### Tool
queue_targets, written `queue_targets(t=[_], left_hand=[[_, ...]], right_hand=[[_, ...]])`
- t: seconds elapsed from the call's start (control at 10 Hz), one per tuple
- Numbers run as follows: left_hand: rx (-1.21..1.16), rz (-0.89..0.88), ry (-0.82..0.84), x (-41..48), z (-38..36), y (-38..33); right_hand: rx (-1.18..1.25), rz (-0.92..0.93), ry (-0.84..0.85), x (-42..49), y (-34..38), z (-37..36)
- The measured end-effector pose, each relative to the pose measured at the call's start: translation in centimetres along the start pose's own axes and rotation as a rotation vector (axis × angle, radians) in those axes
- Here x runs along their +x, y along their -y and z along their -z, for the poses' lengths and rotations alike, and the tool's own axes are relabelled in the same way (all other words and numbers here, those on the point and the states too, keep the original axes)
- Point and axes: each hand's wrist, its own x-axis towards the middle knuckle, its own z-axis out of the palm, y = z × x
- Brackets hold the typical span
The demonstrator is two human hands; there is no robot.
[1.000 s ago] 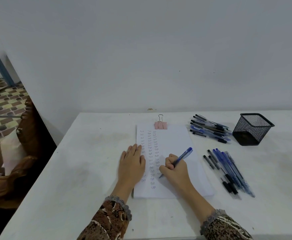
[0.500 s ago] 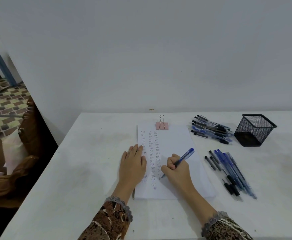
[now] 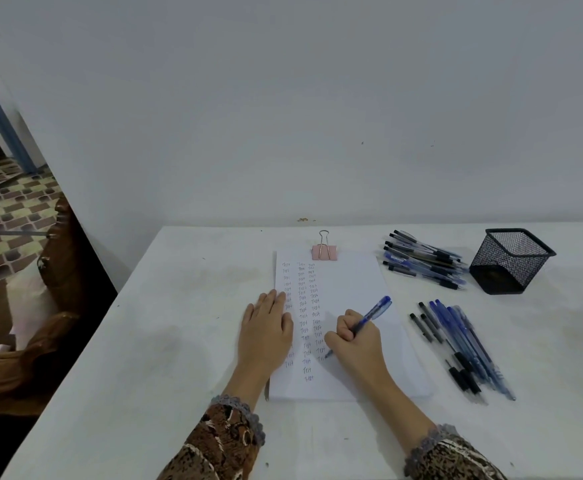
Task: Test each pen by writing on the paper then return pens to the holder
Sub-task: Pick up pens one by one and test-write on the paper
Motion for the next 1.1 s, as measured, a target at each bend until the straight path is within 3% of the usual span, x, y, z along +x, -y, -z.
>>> queue_targets(t=[0.2, 0.4, 0.7, 0.9, 1.1], left_hand=[[0.001, 0.001, -0.001, -0.1, 0.1, 0.0], [0.005, 0.002, -0.007, -0.1, 0.1, -0.1], [0.001, -0.003, -0.025, -0.1, -0.1, 0.0], [-0.01, 0.01, -0.024, -0.1, -0.1, -0.1], [-0.017, 0.015, -0.026, -0.2, 0.0, -0.2]], right_hand=[[0.044, -0.036, -0.009, 0.1, -0.2, 0.1], [0.622, -0.362, -0.004, 1.1, 0.9, 1.1], [1.071, -0.549, -0.08, 2.6, 0.1, 1.7], [1.124, -0.614, -0.06, 2.9, -0.1, 1.8], [0.945, -0.606, -0.119, 2.9, 0.2, 1.2]])
